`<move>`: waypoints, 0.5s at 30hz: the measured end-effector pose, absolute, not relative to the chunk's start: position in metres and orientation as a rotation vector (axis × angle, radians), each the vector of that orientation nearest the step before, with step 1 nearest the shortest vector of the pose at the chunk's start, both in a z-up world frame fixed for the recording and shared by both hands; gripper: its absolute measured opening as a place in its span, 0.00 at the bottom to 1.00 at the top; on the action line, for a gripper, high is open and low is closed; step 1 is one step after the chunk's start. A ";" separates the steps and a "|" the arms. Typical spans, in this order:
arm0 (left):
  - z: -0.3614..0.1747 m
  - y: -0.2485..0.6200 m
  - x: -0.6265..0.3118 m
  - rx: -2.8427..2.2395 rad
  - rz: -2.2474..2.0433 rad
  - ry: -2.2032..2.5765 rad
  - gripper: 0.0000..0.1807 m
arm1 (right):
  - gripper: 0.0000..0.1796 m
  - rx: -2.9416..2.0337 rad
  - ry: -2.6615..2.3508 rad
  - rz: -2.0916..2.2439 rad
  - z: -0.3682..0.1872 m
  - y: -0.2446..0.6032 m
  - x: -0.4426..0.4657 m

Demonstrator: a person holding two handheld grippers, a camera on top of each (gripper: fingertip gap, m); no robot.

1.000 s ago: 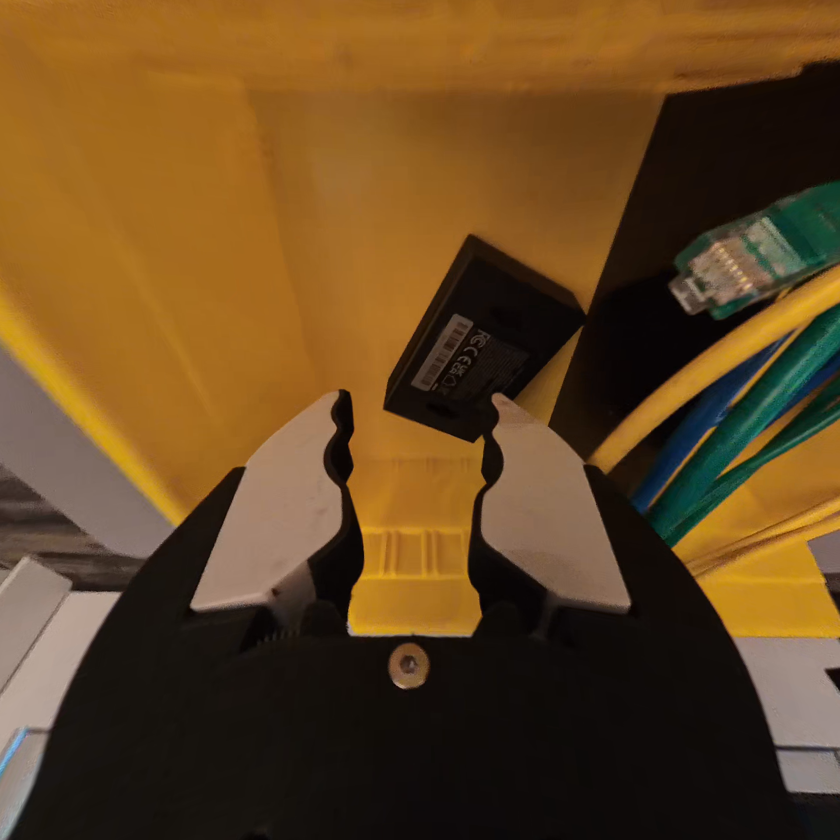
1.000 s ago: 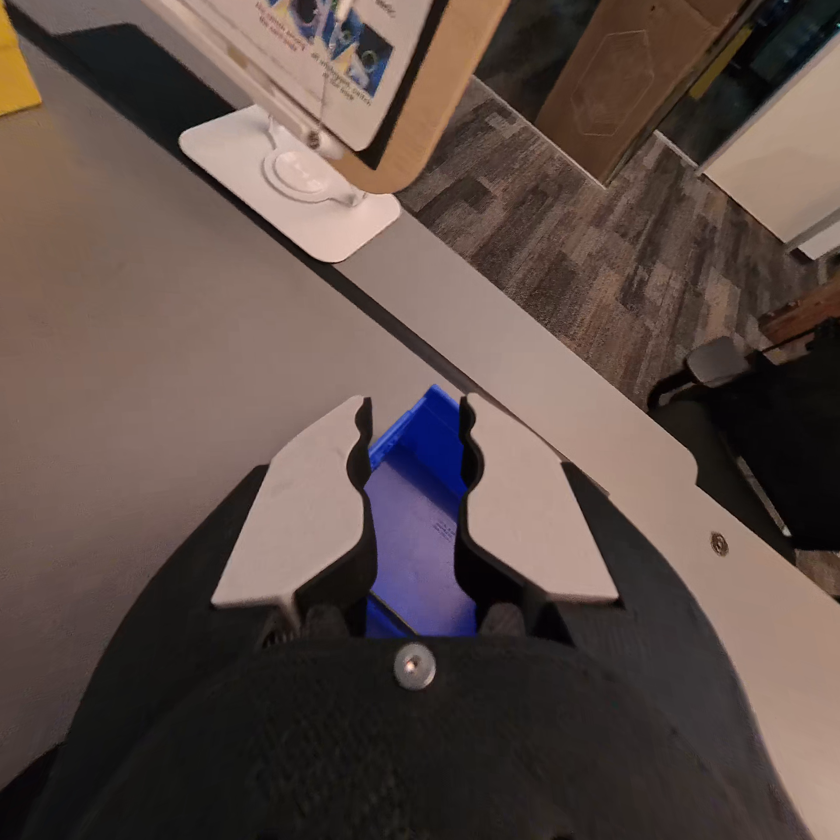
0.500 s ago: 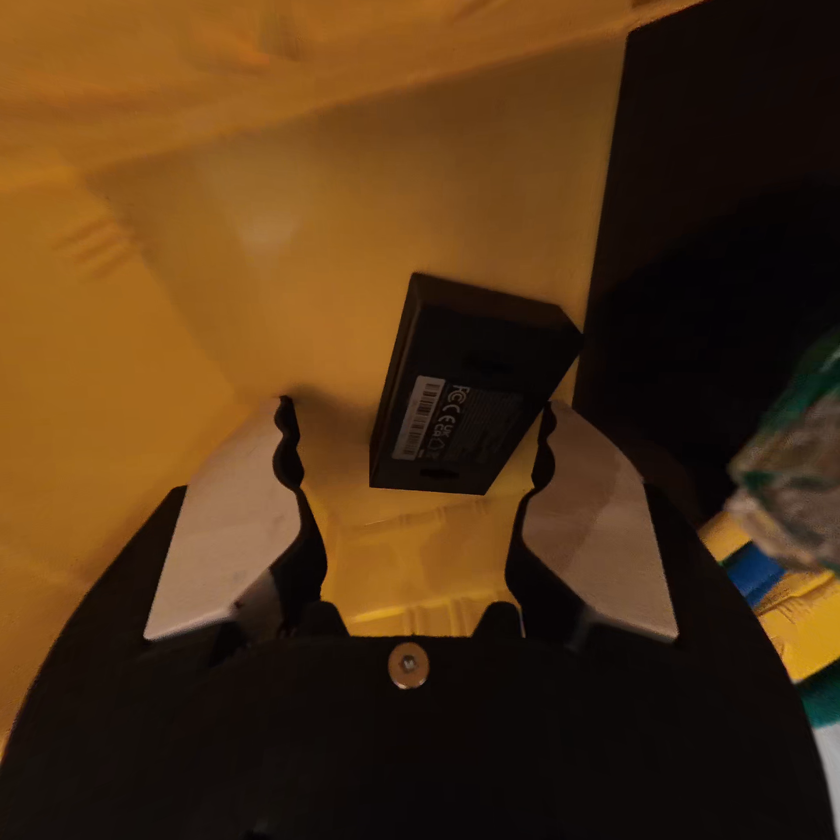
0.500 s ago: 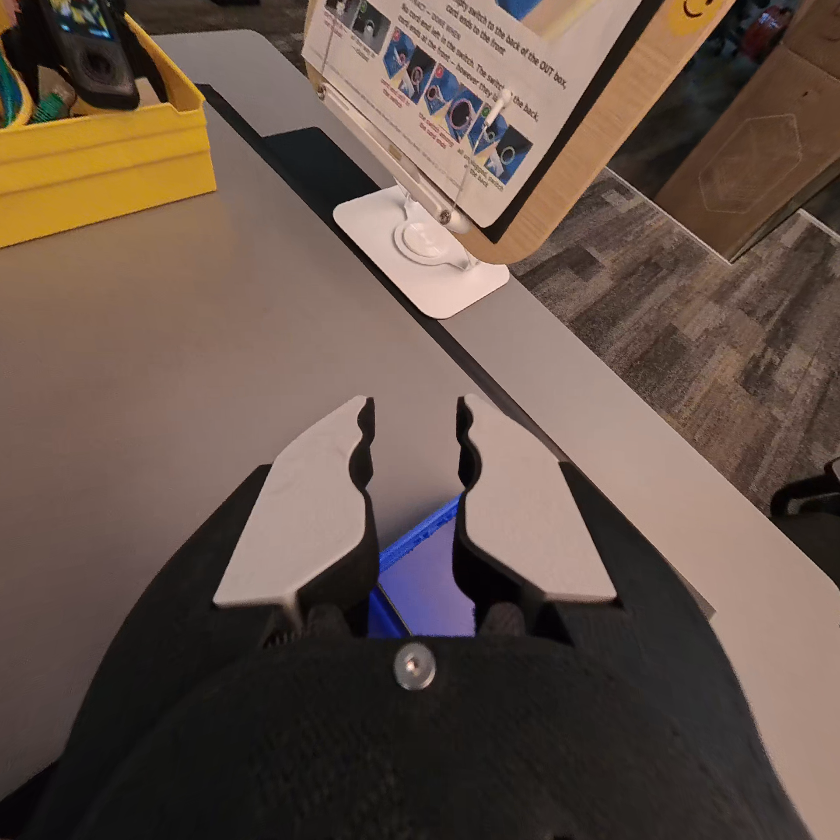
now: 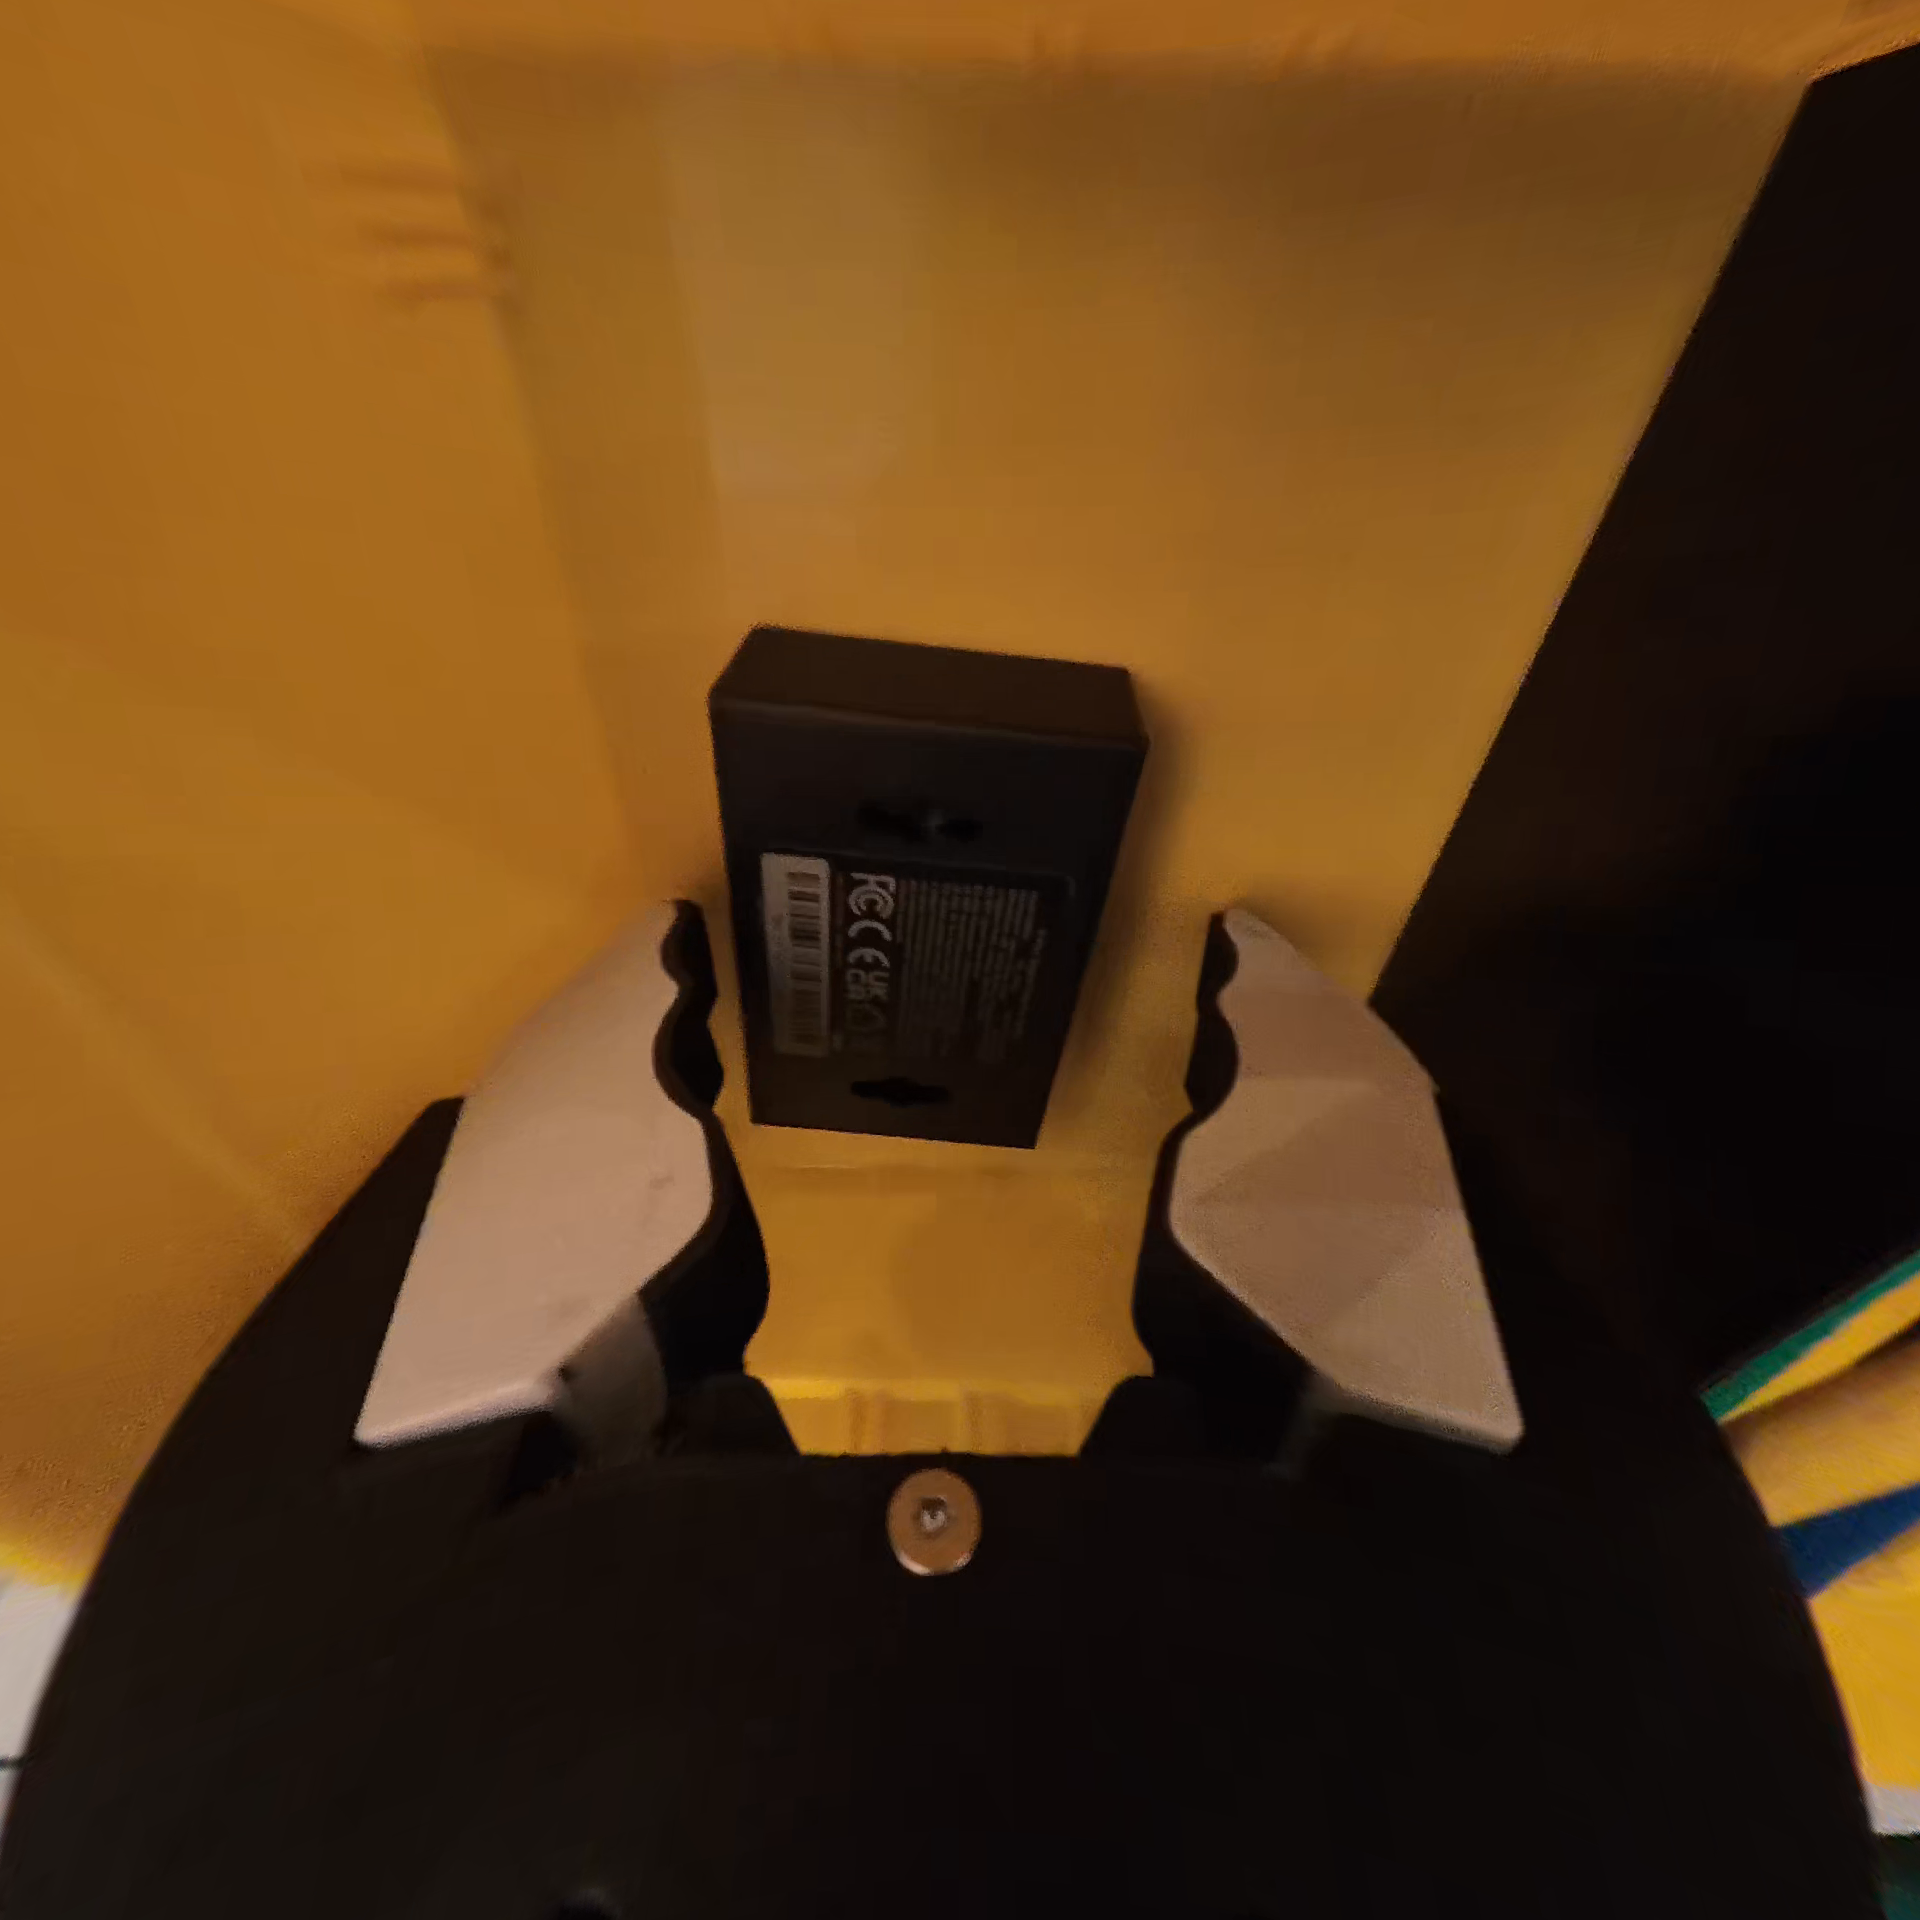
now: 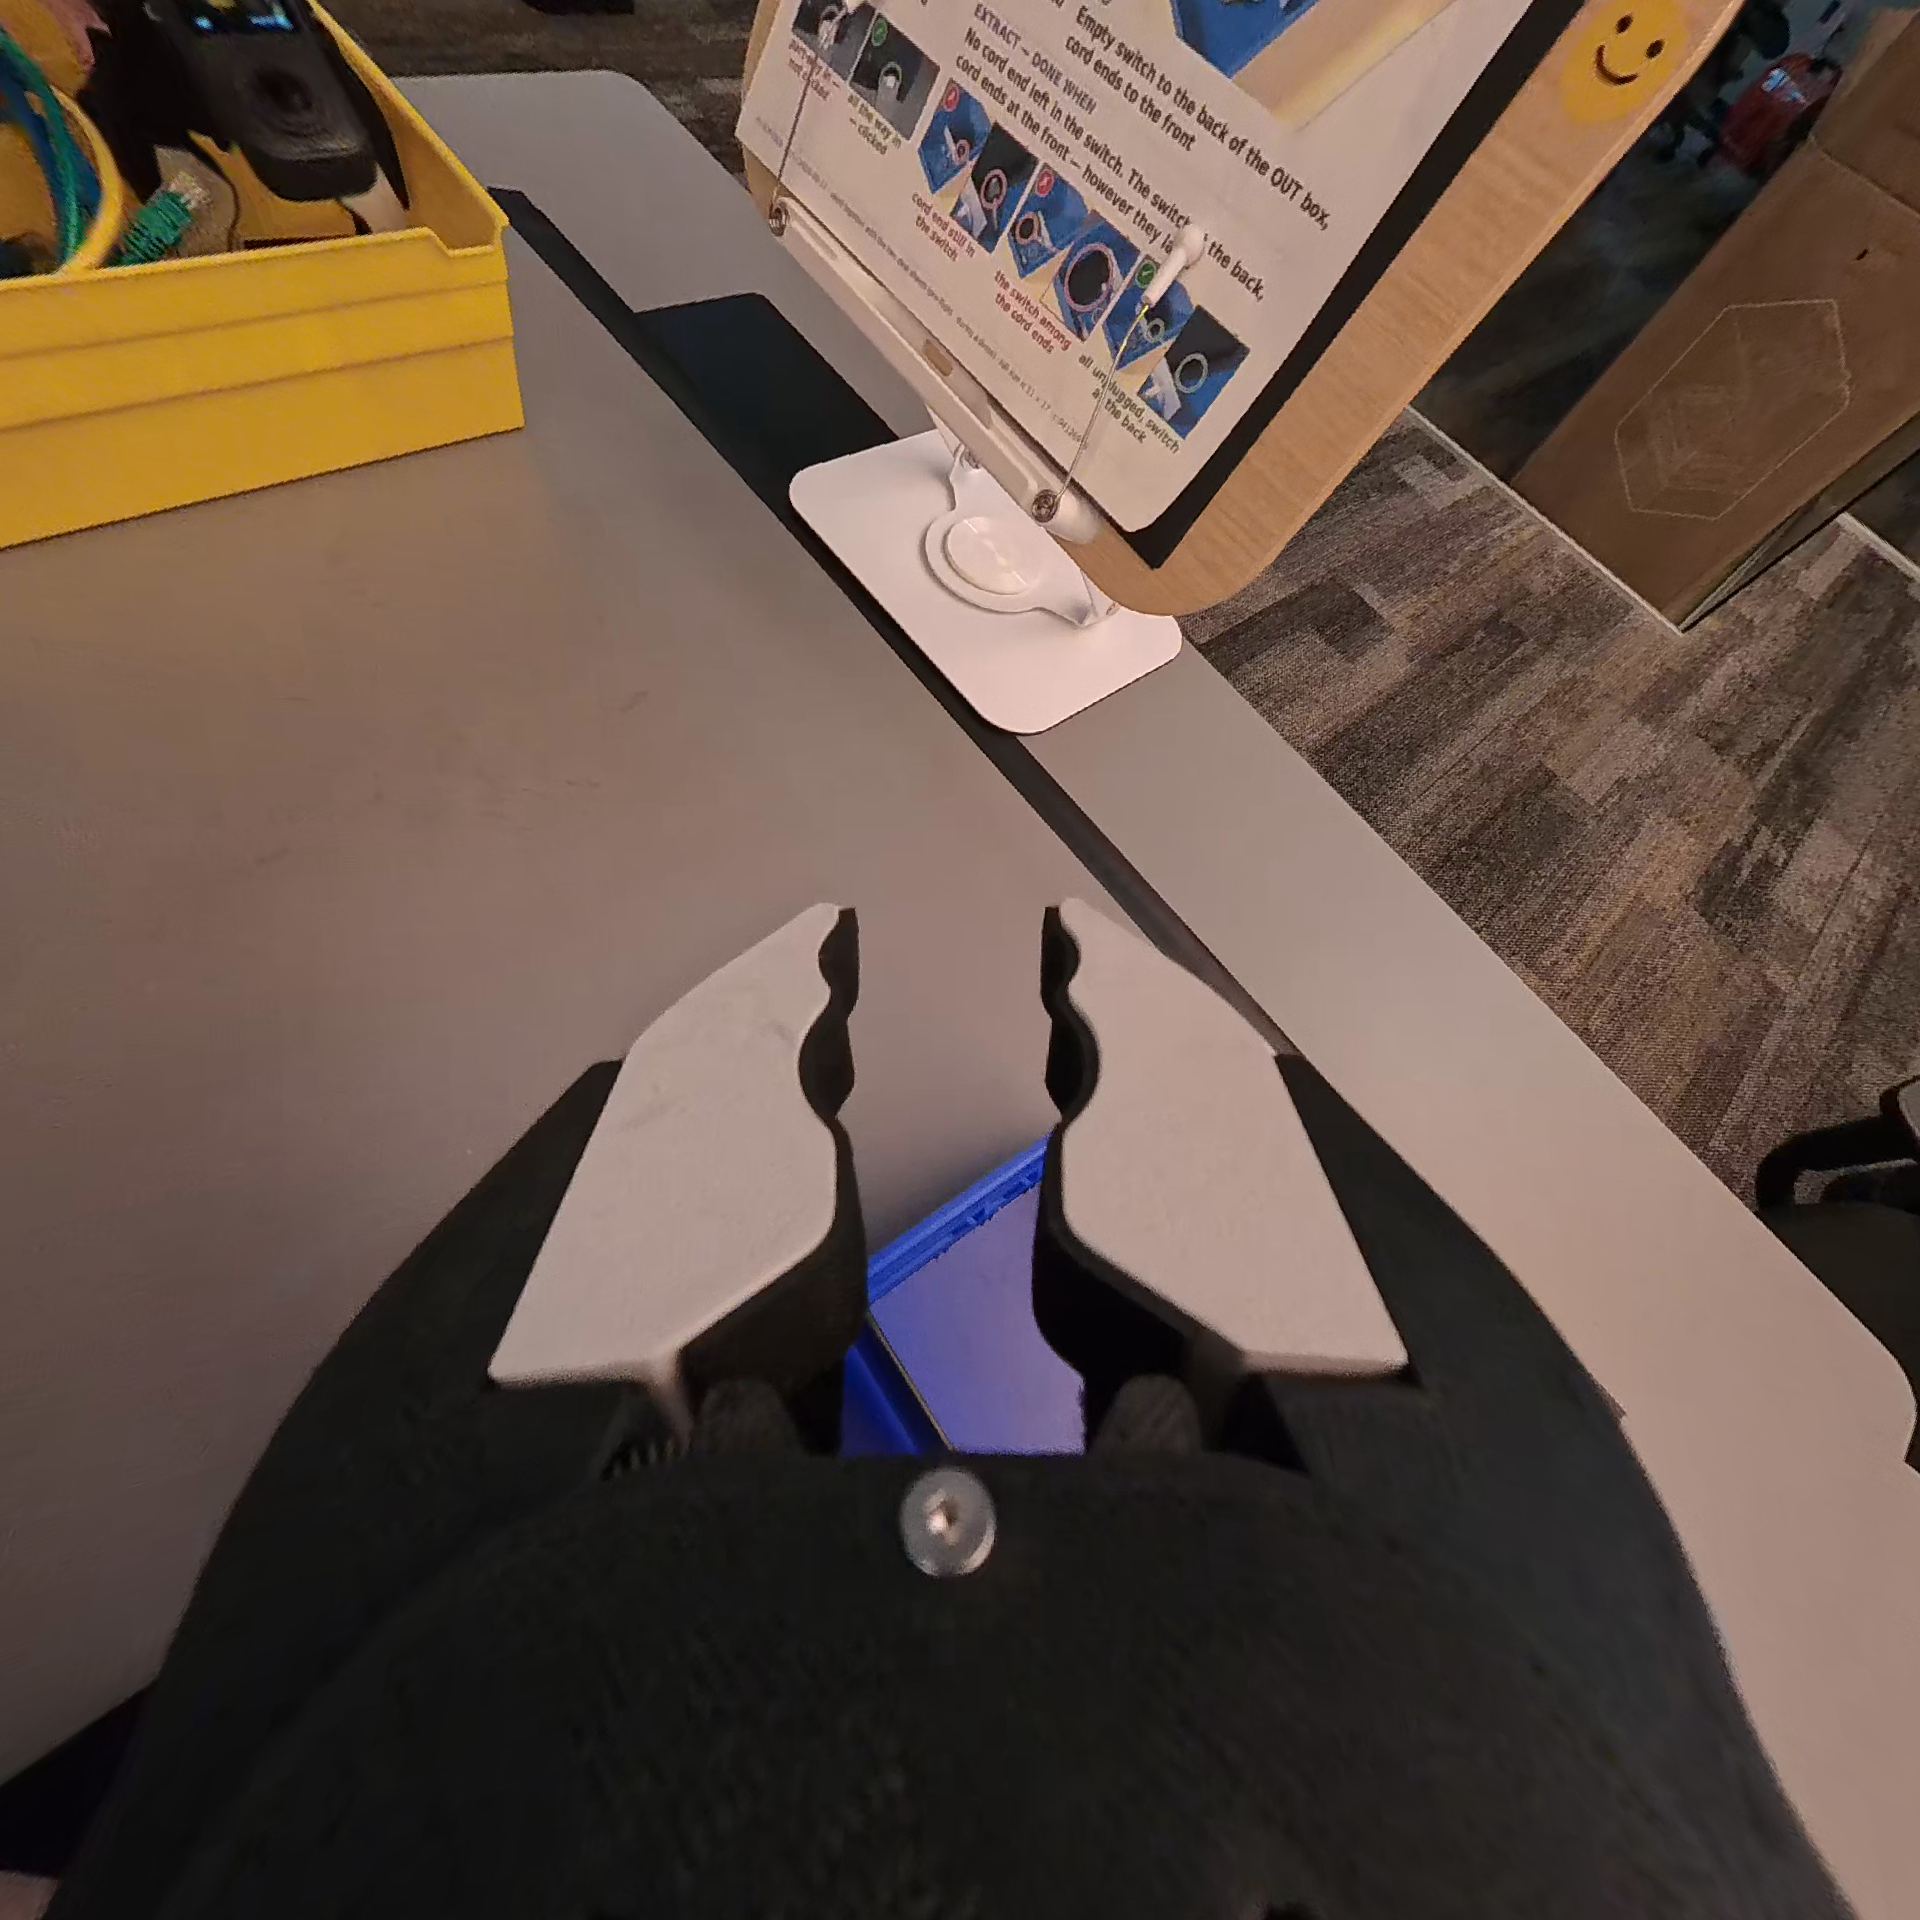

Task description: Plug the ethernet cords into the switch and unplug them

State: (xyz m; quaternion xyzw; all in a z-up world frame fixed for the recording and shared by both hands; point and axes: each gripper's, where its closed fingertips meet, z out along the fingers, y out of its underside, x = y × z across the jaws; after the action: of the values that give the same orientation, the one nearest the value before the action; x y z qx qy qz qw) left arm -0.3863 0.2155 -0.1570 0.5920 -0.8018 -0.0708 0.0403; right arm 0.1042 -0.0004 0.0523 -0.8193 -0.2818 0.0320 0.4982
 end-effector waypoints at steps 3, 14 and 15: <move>-0.158 0.215 -0.390 1.835 -0.204 -2.412 0.51 | 0.19 -1.988 -0.682 0.074 0.051 0.001 0.104; -0.132 0.226 -0.388 2.137 -0.312 -2.351 0.34 | 0.18 -1.940 -0.711 0.083 0.059 -0.006 0.100; -0.124 0.227 -0.389 2.190 -0.309 -2.341 0.34 | 0.18 -1.937 -0.709 0.084 0.060 -0.007 0.101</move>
State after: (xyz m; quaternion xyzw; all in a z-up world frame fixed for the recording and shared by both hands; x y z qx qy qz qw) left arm -0.3888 0.2266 -0.1244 0.6794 -0.7264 -0.0959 -0.0394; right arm 0.1010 -0.0073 0.0603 -0.8054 -0.2950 0.0349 0.5130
